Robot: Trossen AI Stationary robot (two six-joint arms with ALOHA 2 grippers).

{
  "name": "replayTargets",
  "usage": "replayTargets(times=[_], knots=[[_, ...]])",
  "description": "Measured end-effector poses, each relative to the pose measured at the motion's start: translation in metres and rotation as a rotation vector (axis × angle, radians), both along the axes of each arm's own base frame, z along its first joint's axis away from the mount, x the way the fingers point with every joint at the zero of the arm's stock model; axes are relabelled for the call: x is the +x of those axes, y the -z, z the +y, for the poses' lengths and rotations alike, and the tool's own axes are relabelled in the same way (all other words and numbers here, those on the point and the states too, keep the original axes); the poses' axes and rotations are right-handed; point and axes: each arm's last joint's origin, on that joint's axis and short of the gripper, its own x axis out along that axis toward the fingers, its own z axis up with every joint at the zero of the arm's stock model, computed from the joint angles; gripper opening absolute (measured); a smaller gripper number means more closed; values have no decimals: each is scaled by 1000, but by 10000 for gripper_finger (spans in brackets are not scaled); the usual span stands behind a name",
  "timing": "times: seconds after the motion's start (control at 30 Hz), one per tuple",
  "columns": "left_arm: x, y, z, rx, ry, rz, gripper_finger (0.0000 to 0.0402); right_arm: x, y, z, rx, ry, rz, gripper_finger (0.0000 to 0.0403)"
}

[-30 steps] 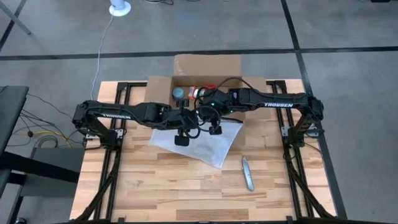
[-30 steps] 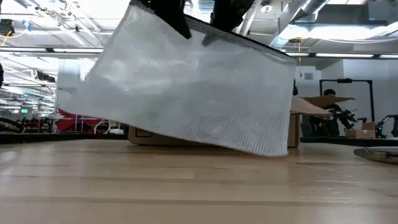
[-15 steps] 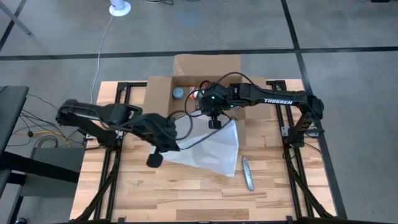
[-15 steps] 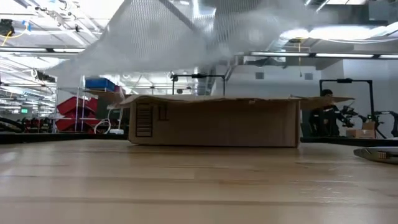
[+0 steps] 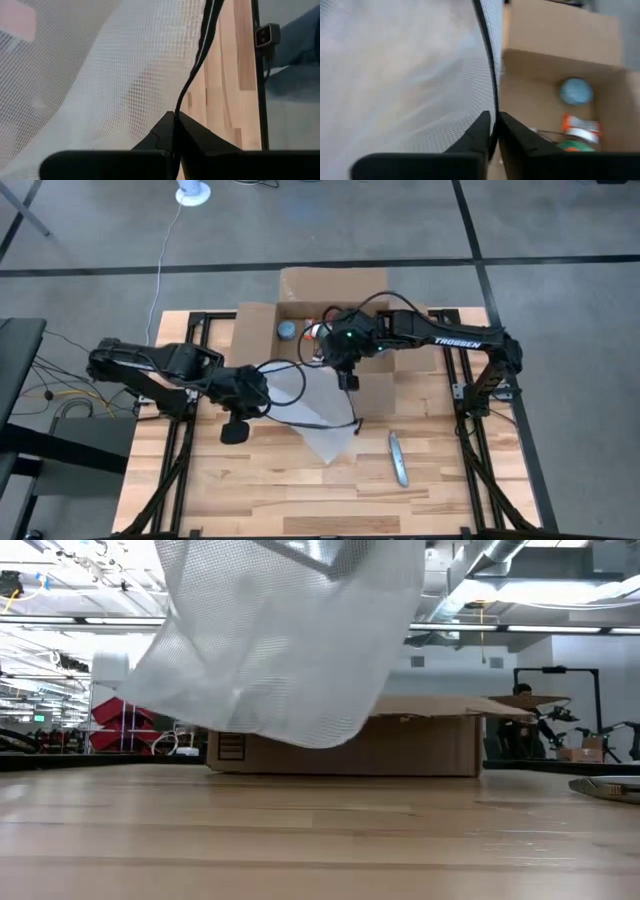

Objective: Unpack boxes
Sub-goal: Put the green supplement bottle into the transparent zip bag

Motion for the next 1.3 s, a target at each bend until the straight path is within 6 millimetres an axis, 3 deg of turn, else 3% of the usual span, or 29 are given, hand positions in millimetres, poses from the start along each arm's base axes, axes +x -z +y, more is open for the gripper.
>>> replayTargets(times=[0.2,0.4,0.53,0.77,1.1,1.3], knots=[[-12,3,-7,-31,-53,108,0,-14,-12,-11,-63,-17,62,139],[-38,-8,-20,-21,-98,58,0,-18,0,-53,-116,140,151,179],[-46,-17,-20,14,-138,-55,0,-7,27,-93,-93,227,213,182],[-49,-19,-20,54,-132,-77,0,14,102,-147,-38,289,391,196],[-50,-18,-23,45,-108,-71,0,26,177,-187,17,319,512,242],[-50,-18,-23,55,-89,-71,0,32,195,-185,29,267,543,216]])
